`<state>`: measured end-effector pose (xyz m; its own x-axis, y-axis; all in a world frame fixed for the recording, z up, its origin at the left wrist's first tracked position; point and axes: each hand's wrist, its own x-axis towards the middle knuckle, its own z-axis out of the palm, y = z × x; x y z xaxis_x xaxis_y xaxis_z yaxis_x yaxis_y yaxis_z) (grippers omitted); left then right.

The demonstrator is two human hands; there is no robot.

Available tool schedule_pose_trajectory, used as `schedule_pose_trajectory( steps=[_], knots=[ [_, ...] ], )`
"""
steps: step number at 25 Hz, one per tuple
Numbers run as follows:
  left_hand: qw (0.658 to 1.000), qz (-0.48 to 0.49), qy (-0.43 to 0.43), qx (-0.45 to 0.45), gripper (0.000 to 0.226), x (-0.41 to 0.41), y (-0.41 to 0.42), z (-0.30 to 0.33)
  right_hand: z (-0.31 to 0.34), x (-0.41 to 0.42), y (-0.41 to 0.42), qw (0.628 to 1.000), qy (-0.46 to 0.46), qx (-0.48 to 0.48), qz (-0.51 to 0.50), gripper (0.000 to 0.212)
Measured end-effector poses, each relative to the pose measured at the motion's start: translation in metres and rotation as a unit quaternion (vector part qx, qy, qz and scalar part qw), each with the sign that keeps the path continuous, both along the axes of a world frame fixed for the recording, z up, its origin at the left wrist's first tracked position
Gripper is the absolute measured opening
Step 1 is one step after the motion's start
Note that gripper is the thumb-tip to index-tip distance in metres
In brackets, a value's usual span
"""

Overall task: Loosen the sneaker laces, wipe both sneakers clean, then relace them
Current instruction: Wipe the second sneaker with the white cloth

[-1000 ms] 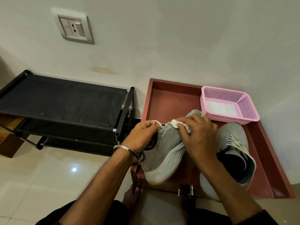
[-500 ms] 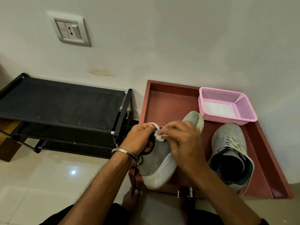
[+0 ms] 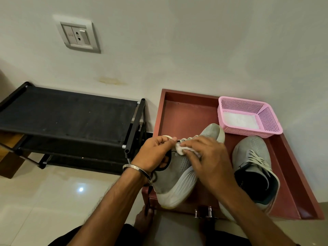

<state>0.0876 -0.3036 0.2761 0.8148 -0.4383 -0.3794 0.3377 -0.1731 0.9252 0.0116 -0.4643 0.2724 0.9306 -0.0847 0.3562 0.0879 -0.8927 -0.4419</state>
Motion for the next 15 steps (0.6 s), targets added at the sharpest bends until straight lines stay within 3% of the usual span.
schedule_pose_trajectory(
  steps=[3, 4, 7, 9, 11, 13, 15],
  knots=[
    [0.998, 0.007, -0.054, 0.031, 0.021, -0.001, -0.002, -0.001, 0.004, 0.006, -0.031, 0.990, -0.007, -0.036, -0.137, 0.017],
    [0.997, 0.011, -0.069, 0.037, 0.020, -0.001, -0.002, -0.002, 0.003, 0.003, -0.029, 0.990, -0.008, -0.020, -0.141, 0.017],
    [0.997, 0.024, -0.072, 0.027, 0.022, 0.002, 0.000, -0.006, 0.002, -0.020, 0.012, 0.997, 0.031, 0.066, 0.007, 0.017],
    [0.994, 0.027, -0.095, 0.046, 0.024, 0.004, 0.000, -0.010, 0.003, -0.028, 0.014, 0.995, 0.048, 0.043, 0.081, 0.017],
    [0.987, 0.026, -0.129, 0.091, 0.017, 0.004, -0.001, -0.012, -0.001, -0.017, -0.008, 1.000, 0.009, -0.004, 0.017, 0.017],
    [0.983, 0.029, -0.144, 0.112, 0.014, 0.004, -0.002, -0.013, 0.001, -0.010, -0.022, 0.997, -0.008, 0.016, -0.078, 0.018],
    [0.980, 0.033, -0.155, 0.122, 0.013, 0.004, -0.002, -0.014, 0.000, -0.021, -0.005, 0.997, 0.016, 0.063, -0.035, 0.016]
  ],
)
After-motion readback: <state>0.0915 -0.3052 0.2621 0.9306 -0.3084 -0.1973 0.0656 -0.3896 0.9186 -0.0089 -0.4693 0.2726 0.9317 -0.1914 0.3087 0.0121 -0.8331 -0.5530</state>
